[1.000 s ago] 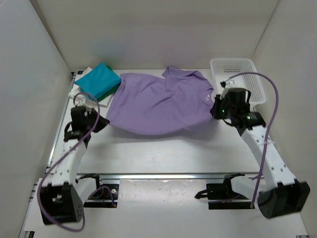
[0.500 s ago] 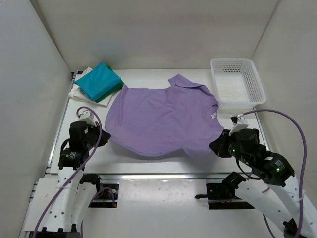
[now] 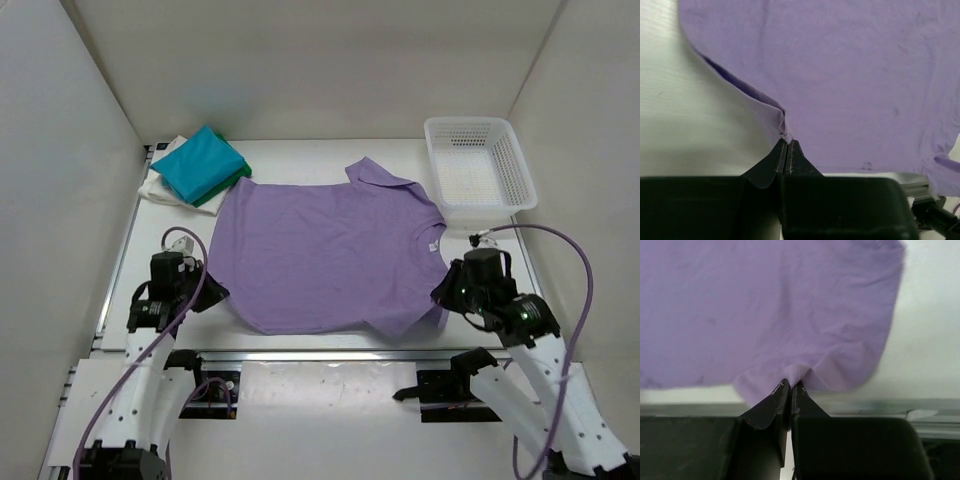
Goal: Fold and stack the t-shirts
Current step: Grap the side of the flattened tshirt closest away from the robot with both arms, then fold the flattened tshirt in 1/3 of the way
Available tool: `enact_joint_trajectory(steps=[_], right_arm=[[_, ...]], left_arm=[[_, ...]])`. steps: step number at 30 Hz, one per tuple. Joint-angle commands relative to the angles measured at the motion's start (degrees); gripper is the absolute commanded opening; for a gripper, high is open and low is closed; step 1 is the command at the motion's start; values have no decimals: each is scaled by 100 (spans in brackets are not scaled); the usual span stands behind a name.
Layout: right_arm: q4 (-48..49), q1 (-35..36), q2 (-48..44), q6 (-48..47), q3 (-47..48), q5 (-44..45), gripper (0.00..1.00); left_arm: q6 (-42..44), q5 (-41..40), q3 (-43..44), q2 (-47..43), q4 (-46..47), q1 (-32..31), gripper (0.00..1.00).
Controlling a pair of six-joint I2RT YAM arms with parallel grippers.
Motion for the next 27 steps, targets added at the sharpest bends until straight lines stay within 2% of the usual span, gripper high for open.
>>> enact_joint_trajectory(steps=[1,2,4,7,9,11,16,27], right_arm=[[880,-1140,597,-1172,-87,-707,0],[1134,-1659,825,-1436,-105,-928,0],[1444,-2171,1159,-1666,-61,-1429,0],[1910,-2034,1617,-1545,149,-1065,0],[2085,-1430,2143,-1448,395,-563,0],[2375,-1208,2565,-1421,641,-236,0],[3017,-1391,3384,-1395,853,-316,0],[3474,-1672,4518,-1764,1424,-201,0]], left_arm=[[-412,63,34,515,915,45,7],[-438,-8,35,595,1082,36,7],[-482,-26,148,972,1258,71,7],[-604,-254,228,1324,1557,45,6],[-640,-404,263,1544,1742,53,7],[-710,-526,281,1799,1918,80,6],[-711,-764,395,2370,2278,62,5],[-719,-1168,676,3127,2639,71,6]])
